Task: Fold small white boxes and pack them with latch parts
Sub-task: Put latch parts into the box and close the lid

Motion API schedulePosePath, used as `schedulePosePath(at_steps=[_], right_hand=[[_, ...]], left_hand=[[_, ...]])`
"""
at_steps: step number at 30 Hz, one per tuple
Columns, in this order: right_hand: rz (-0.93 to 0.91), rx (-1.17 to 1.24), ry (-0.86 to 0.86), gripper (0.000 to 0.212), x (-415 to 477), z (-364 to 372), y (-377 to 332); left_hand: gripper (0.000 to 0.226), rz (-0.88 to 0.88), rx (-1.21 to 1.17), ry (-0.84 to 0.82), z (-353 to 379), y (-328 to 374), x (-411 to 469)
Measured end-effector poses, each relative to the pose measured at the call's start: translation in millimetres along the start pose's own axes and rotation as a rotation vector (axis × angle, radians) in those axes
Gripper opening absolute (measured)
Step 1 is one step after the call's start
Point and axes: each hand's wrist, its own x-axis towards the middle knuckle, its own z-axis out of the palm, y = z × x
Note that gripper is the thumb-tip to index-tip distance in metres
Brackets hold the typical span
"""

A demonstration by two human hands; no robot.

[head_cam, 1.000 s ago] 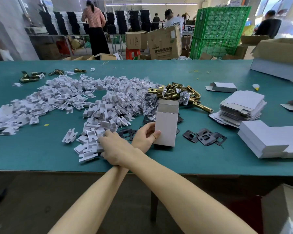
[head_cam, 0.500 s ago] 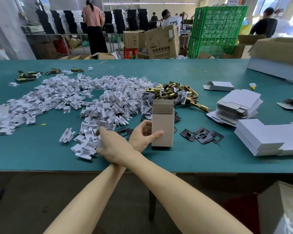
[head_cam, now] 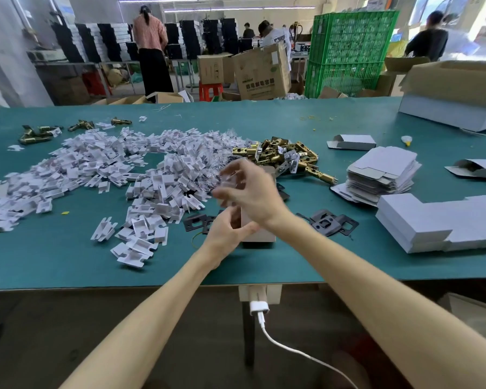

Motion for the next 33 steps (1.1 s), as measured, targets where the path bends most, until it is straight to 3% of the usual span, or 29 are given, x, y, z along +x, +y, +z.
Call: schedulePosePath(at_steps=[5, 9, 15, 18, 28, 33], right_hand=[[-0.003, -0.276, 0.143, 0.037, 17.9, -52.1, 1.5], [-0.012, -0.497, 0.109, 0.037, 21.3, -61.2, 10.6], [-0.166, -0.505, 0.197, 0.036, 17.0, -55.3, 7.2], [-0.232, -0.621, 0.163, 0.035, 17.6, -50.4, 2.6], [-0.277, -1.077, 0.139, 0.025, 7.0, -48.1, 15.9], [-0.201, -1.113, 0.179, 0.027, 8.3, -52.6, 20.1]], left_hand=[[0.050, 0.029, 0.016, -0.022, 1.7, -4.9, 4.1], [0.063, 0.054, 0.175, -0.052, 5.2, -10.2, 5.3], [0.064, 0.075, 0.221, -0.085, 5.5, -15.5, 7.7], [0.060, 0.080, 0.250, -0.093, 5.9, -15.5, 6.3], [0.061, 0.092, 0.265, -0.062, 8.5, -13.2, 3.2], [0.057, 0.091, 0.282, -0.049, 8.0, -14.1, 3.9]])
